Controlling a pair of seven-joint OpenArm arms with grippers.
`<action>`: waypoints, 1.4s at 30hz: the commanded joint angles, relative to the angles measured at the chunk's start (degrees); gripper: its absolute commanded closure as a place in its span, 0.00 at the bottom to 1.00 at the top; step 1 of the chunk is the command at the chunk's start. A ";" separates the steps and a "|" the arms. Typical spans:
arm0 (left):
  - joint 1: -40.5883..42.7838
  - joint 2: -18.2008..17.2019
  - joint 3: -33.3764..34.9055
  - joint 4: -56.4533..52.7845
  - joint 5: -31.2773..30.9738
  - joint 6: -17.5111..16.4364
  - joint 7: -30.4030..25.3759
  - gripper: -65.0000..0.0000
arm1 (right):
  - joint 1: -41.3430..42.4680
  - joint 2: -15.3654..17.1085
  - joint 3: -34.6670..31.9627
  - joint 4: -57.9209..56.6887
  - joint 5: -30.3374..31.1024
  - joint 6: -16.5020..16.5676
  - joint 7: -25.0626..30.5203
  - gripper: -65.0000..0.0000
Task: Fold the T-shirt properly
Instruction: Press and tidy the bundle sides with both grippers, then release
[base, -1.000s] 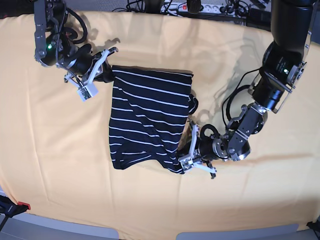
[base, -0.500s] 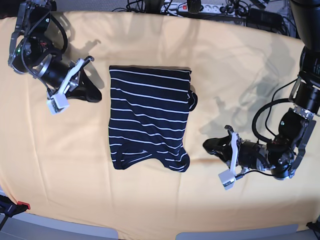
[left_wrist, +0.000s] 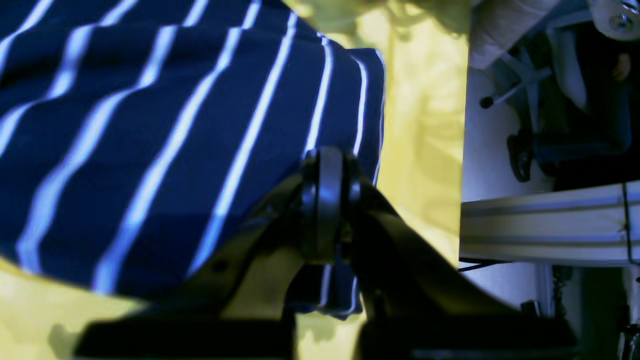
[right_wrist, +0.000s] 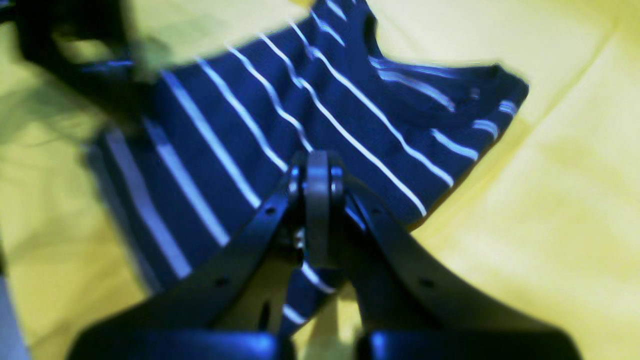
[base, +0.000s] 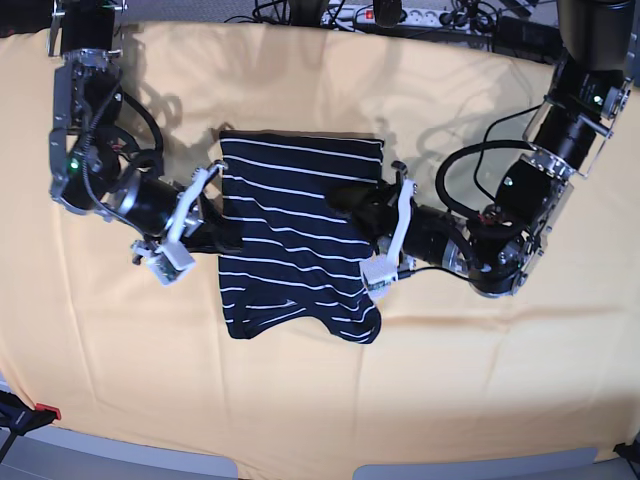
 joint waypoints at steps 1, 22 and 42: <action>-0.42 -0.48 -0.72 0.70 -0.07 -0.34 -0.55 1.00 | 2.12 0.52 -1.14 -0.70 -0.50 0.30 2.62 1.00; 17.42 -0.59 -0.81 0.63 29.11 -0.34 -18.21 1.00 | 17.14 0.02 -10.95 -26.62 -19.69 -5.35 18.08 1.00; 7.54 -9.84 -2.40 2.99 19.87 -0.34 -15.41 1.00 | 19.78 0.35 8.09 -20.65 15.65 0.30 -10.32 1.00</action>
